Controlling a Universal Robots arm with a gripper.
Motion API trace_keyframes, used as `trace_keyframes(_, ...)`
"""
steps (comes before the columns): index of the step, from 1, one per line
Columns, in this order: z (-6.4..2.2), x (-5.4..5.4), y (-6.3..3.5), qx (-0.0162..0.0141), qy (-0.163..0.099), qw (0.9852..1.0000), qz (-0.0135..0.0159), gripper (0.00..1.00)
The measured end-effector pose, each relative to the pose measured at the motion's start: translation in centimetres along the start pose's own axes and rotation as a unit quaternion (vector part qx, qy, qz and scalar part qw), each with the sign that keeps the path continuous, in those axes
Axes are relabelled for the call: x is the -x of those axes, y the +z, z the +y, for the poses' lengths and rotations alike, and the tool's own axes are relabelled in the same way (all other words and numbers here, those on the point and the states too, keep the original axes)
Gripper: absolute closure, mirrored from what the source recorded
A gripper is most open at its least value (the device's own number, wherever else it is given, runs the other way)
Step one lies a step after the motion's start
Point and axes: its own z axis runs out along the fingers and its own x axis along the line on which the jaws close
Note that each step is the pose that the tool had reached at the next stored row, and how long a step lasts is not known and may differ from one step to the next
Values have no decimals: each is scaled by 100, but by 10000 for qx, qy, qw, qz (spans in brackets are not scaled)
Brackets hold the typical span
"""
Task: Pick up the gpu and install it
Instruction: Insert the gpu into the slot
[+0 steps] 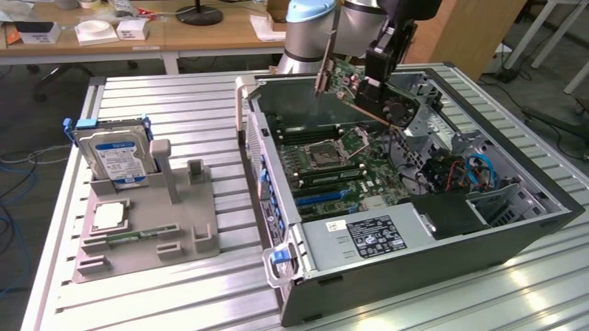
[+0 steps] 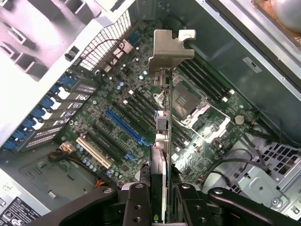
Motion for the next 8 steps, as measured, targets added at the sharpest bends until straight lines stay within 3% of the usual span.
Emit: trace_keyframes(8,-1,-1,0,3,-200,9998,-1,74)
